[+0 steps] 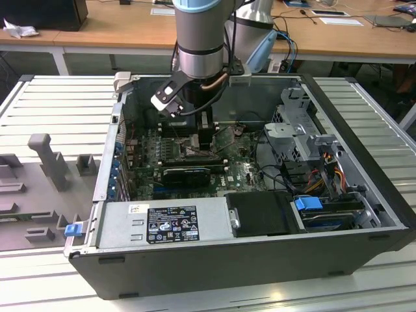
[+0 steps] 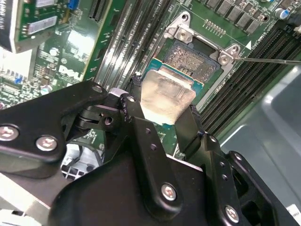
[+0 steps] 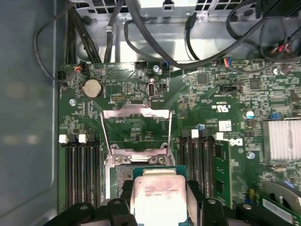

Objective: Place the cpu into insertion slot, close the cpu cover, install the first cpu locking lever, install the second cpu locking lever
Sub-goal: 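Place the cpu into insertion slot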

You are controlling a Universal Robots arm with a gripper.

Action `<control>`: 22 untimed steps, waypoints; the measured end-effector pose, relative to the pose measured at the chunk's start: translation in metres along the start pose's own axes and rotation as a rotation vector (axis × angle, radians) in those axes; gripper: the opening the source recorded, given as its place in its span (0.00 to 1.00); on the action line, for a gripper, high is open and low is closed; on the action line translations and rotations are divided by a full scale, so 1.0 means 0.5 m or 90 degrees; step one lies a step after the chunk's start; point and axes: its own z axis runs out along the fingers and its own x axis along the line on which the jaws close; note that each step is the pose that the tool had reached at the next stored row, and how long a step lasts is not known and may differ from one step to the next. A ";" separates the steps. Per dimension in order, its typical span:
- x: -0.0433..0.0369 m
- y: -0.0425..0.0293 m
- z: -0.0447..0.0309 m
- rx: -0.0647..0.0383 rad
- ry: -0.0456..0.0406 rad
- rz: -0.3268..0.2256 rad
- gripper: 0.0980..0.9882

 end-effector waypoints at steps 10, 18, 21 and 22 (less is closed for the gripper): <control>0.018 -0.015 0.037 0.000 0.0042 -0.001 0.48; 0.031 -0.024 0.061 0.000 0.0044 0.000 0.48; 0.032 -0.024 0.067 0.000 0.0043 0.000 0.48; 0.032 -0.025 0.072 0.000 0.0043 0.000 0.48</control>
